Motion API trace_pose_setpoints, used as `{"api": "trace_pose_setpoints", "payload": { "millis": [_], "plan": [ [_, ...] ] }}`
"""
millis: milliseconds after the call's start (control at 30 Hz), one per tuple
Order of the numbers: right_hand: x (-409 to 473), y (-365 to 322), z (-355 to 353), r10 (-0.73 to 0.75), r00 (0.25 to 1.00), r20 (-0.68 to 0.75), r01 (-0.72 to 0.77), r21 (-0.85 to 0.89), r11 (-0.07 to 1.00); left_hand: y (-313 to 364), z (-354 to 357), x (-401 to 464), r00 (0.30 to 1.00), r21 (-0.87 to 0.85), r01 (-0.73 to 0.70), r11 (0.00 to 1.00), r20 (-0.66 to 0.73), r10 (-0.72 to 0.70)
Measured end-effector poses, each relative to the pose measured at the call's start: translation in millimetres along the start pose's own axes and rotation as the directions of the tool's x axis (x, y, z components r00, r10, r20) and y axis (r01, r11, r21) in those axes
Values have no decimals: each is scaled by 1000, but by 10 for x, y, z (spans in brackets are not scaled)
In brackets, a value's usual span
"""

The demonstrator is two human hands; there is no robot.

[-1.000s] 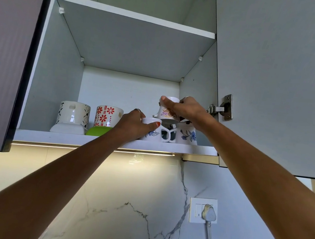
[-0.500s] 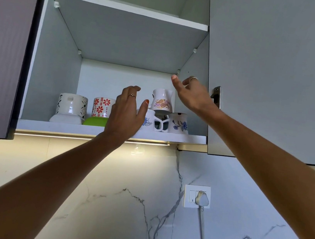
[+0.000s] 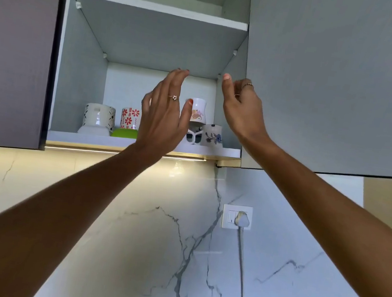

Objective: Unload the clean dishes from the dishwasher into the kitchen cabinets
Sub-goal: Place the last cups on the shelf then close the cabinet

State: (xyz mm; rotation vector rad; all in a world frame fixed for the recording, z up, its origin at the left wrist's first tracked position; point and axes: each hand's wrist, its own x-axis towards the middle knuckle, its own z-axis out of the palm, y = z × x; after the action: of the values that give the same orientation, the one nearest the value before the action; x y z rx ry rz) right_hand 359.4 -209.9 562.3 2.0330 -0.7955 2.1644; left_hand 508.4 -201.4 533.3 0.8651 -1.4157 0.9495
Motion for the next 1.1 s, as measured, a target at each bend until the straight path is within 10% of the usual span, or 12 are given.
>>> {"api": "trace_pose_setpoints", "payload": {
  "millis": [567,967,1100],
  "plan": [
    [-1224,-940,-1479,107,985,-136,-117,-68,991,1801,-1023,92,946,-213,-324,922,-91,311],
    [-1771,-999,-2621,592,795,-130,-559,222,799,3342,-1200,179,545,-48,-837,545,14,838],
    [-1782,-1005,-2772,578,814,-65,-542,275,794,3463,-990,99,563,36,-823,567,174,808]
  ]
}}
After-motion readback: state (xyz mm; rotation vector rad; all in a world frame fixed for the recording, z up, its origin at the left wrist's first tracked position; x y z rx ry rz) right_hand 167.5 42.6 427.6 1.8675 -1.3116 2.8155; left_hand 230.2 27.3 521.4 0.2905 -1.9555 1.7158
